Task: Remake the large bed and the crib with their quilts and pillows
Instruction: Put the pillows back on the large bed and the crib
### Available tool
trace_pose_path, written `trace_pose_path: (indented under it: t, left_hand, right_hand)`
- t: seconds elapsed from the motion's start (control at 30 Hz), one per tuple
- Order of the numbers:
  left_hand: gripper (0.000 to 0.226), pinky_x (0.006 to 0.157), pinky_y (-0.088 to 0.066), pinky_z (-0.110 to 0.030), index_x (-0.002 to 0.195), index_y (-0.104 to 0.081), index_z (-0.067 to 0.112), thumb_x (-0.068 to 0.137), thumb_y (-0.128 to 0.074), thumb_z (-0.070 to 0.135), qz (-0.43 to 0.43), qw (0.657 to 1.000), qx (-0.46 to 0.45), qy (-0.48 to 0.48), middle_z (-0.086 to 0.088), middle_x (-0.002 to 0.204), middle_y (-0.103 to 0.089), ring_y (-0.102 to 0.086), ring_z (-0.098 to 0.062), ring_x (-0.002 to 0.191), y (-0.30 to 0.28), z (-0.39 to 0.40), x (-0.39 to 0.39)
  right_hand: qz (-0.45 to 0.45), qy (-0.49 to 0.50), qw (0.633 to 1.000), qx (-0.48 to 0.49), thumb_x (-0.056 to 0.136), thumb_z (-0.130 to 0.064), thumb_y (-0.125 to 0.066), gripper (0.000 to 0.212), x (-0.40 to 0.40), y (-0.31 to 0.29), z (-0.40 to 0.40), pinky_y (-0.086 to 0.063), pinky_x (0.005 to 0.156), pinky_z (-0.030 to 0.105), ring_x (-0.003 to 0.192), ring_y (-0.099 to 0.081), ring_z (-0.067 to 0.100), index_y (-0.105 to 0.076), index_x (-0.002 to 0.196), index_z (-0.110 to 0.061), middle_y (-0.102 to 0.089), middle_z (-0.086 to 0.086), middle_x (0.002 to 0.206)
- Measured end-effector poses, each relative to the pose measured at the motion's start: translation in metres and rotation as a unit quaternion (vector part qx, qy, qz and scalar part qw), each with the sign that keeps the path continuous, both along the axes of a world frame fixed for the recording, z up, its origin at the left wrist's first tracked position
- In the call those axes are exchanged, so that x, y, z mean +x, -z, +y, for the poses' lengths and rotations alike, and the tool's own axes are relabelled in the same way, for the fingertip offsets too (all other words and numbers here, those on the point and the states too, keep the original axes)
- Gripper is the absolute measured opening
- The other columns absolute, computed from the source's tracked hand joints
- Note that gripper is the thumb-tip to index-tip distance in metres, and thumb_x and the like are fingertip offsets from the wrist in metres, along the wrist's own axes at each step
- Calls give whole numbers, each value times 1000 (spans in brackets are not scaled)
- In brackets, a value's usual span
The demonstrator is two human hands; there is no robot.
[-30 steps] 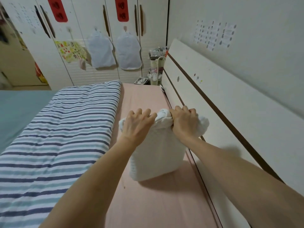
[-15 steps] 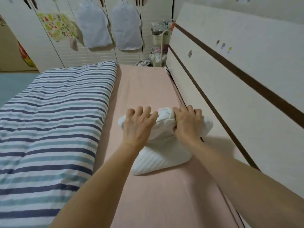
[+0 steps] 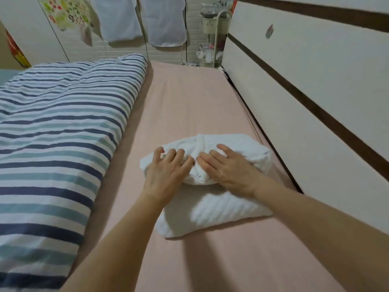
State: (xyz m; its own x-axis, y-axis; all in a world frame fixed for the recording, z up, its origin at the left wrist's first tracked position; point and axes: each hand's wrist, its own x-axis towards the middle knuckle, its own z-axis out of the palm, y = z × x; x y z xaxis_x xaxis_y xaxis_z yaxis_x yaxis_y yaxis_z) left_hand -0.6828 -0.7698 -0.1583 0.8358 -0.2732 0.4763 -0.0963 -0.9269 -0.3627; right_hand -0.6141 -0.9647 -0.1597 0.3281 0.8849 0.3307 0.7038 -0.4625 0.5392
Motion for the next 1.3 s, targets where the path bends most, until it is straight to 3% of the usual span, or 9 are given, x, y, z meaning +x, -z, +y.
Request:
trace_pose_path:
  t: [0.1, 0.2, 0.53, 0.77, 0.9, 1.0, 1.1, 1.17, 1.3]
  left_hand:
    - [73, 112, -14, -60, 145, -25, 17, 81, -59, 11, 41, 989, -44, -136, -16, 141, -38, -35, -35, 134, -9, 4, 33]
    - [81, 112, 6, -60, 151, 18, 16, 97, -43, 23, 100, 961, -132, -223, -17, 159, 11, 13, -38, 145, -6, -1, 47]
    - [80, 114, -11, -61, 152, 3, 30, 91, -31, 67, 326, 805, -445, -220, -2, 160, 16, 12, -37, 145, 41, -16, 4]
    - [108, 116, 0, -57, 152, 9, 26, 72, -34, 84, 354, 921, -160, -18, 1, 160, 14, 14, -30, 147, 41, -16, -56]
    - [97, 106, -28, -59, 150, -17, 13, 75, -67, 48, 285, 957, -48, -35, -12, 155, -26, -27, -40, 140, 43, -25, -60]
    - [77, 101, -35, -51, 143, -30, 12, 76, -67, 12, 265, 960, -61, -62, -9, 142, -40, -40, -35, 129, 32, -41, -55]
    - [40, 71, -50, -40, 101, -61, 14, 63, -70, 4, 175, 978, -116, 8, -2, 89, -64, -63, -28, 83, 16, -32, -48]
    - [47, 71, -51, -39, 104, -62, 11, 59, -73, 2, 195, 975, -108, 17, -4, 96, -65, -63, -27, 85, 17, -23, -57]
    - [82, 116, -18, -42, 150, -13, 14, 86, -59, 34, 372, 918, -128, -59, -3, 159, -11, -14, -27, 145, 25, -28, -76]
  right_hand:
    - [7, 210, 977, 20, 90, -8, -33, 50, 38, -18, 35, -31, 109, 55, 125, -49, 35, -37, 140, -6, -51, 18, 137]
    - [126, 376, 914, 88, 94, -15, -40, 80, 54, -18, 62, 2, 118, 52, 146, 9, 36, 16, 150, -12, 12, 22, 157]
    - [373, 333, 862, 81, 98, -57, -15, 64, 14, 35, 18, 5, 119, 47, 148, 7, 20, -8, 153, -24, 4, 3, 161]
    - [381, 305, 862, 135, 73, -82, -30, 95, -64, 34, -56, 0, 120, 48, 148, 10, 18, -6, 151, -35, 3, -5, 161]
    - [314, 267, 910, 37, 71, -38, -72, 102, -80, 41, -78, -25, 114, 53, 147, -12, 29, -12, 153, -27, -14, 9, 159]
    - [288, 297, 907, 81, 73, -1, -63, 81, -69, 29, -59, -34, 107, 49, 135, -36, 36, -34, 147, -16, -38, 16, 148]
    - [254, 240, 925, 149, 52, 6, -68, 57, -69, 14, -52, -55, 69, 38, 87, -65, 33, -67, 108, -7, -69, 12, 98]
    - [243, 225, 934, 136, 39, 3, -77, 61, -80, 22, -61, -56, 56, 32, 77, -69, 30, -71, 99, -6, -72, 12, 95]
    - [320, 226, 919, 38, 82, -32, -60, 71, -94, 25, -57, -25, 114, 49, 138, -34, 29, -34, 146, -13, -32, 12, 153]
